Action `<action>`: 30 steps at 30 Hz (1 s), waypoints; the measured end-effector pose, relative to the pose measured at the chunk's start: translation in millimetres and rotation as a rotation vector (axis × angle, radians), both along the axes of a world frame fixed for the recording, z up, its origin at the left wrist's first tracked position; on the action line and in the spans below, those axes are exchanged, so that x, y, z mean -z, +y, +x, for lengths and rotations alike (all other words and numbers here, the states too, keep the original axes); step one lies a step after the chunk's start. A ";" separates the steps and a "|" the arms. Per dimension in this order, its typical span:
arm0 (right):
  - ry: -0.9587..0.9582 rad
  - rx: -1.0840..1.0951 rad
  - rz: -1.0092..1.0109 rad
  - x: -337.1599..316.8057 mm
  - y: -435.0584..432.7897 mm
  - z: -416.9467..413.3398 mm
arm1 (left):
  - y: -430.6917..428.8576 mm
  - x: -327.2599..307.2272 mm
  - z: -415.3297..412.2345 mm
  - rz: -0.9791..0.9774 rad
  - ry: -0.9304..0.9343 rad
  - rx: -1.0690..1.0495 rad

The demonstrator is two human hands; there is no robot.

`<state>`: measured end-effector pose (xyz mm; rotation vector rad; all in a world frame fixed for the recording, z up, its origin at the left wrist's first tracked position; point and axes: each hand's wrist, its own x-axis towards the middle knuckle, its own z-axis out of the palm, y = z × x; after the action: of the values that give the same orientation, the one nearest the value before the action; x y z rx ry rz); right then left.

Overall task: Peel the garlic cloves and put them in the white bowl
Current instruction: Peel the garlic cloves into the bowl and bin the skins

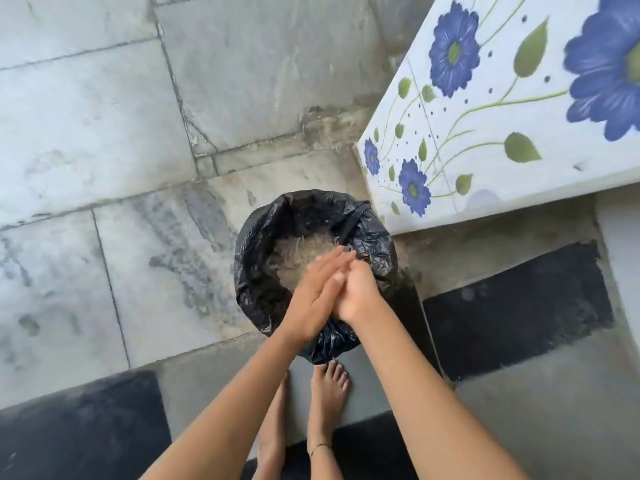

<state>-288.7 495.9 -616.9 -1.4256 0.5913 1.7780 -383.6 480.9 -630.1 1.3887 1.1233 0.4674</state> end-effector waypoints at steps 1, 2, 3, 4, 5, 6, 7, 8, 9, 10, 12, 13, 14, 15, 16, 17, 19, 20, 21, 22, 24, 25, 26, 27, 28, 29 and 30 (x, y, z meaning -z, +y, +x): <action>0.000 0.008 0.001 -1.5 -0.5 1.4 | -2.1 14.7 -3.0 0.010 0.083 0.101; 0.008 0.017 -0.003 -3.2 -2.7 3.5 | -0.2 27.6 -7.5 -0.022 0.240 0.167; 0.005 0.018 -0.011 -6.2 -6.0 5.6 | 4.4 36.1 -13.4 -0.103 0.429 0.192; -0.017 0.014 -0.021 -5.8 -8.9 7.7 | 10.5 41.0 -18.1 -0.178 0.556 0.184; -0.046 0.004 -0.020 -4.5 -12.3 9.2 | 14.7 40.4 -20.1 -0.193 0.565 0.130; -0.066 -0.012 -0.020 -2.6 -13.5 11.0 | 16.5 34.0 -17.7 -0.150 0.462 0.066; -0.067 -0.023 -0.031 1.7 -12.9 11.8 | 17.4 20.8 -12.1 -0.090 0.312 0.034; -0.044 -0.030 -0.024 0.6 -11.3 11.1 | 15.3 8.6 -6.3 -0.048 0.183 0.079; -0.027 -0.027 -0.007 -1.0 -8.3 8.7 | 8.8 3.3 -2.3 -0.018 0.107 0.154; -0.004 -0.017 0.017 -5.5 -4.4 5.8 | 2.6 8.2 -2.9 -0.024 0.109 0.202; -0.024 -0.042 0.077 -18.6 -3.1 0.6 | 3.7 18.7 -12.9 -0.136 0.291 0.168; -0.111 -0.134 0.123 -25.8 -5.2 -0.3 | 8.8 19.3 -18.3 -0.204 0.400 0.120; -0.257 -0.280 0.152 -29.8 -9.7 -0.4 | 14.0 15.4 -22.6 -0.238 0.490 0.079; -0.440 -0.428 0.157 -36.2 -14.7 1.0 | 16.6 8.3 -24.9 -0.213 0.539 0.038; -0.640 -0.561 0.167 -45.3 -19.4 3.8 | 19.2 -9.9 -25.8 -0.174 0.551 0.004; -0.827 -0.701 0.196 -50.3 -25.1 7.5 | 21.2 -27.6 -26.0 -0.126 0.547 -0.023; -1.107 -0.964 0.240 -75.8 -31.0 10.8 | 22.3 -72.4 -31.4 -0.027 0.542 -0.029; -1.199 -1.052 0.267 -89.9 -32.5 12.2 | 22.4 -92.2 -33.8 0.002 0.543 -0.040; -1.288 -1.098 0.309 -114.1 -35.2 11.2 | 22.3 -122.6 -38.2 0.037 0.545 -0.043; -1.368 -1.137 0.346 -135.3 -38.8 8.5 | 19.9 -145.2 -41.7 0.071 0.552 -0.043; -1.520 -1.156 0.408 -192.3 -48.3 2.6 | 17.1 -208.3 -48.9 0.139 0.588 -0.030; -1.604 -1.138 0.424 -234.5 -57.6 -0.3 | 14.1 -254.3 -52.7 0.179 0.599 -0.018; -1.677 -1.138 0.456 -251.5 -64.7 -2.2 | 11.3 -274.6 -54.4 0.211 0.606 -0.007; -1.732 -1.116 0.458 -274.0 -71.4 -3.2 | 7.2 -300.3 -55.0 0.237 0.605 0.007; -1.769 -1.073 0.463 -314.6 -83.4 -4.6 | 0.4 -341.6 -57.1 0.283 0.594 0.024; -1.823 -1.028 0.465 -344.9 -95.0 -6.1 | -8.1 -375.6 -58.6 0.321 0.582 0.049; -1.877 -0.982 0.468 -371.9 -106.6 -8.2 | -18.0 -402.5 -59.6 0.370 0.561 0.065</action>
<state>-297.0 389.3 -245.0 -2.2967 -1.5278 0.2700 -443.2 462.9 -227.6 1.9492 1.4832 0.2462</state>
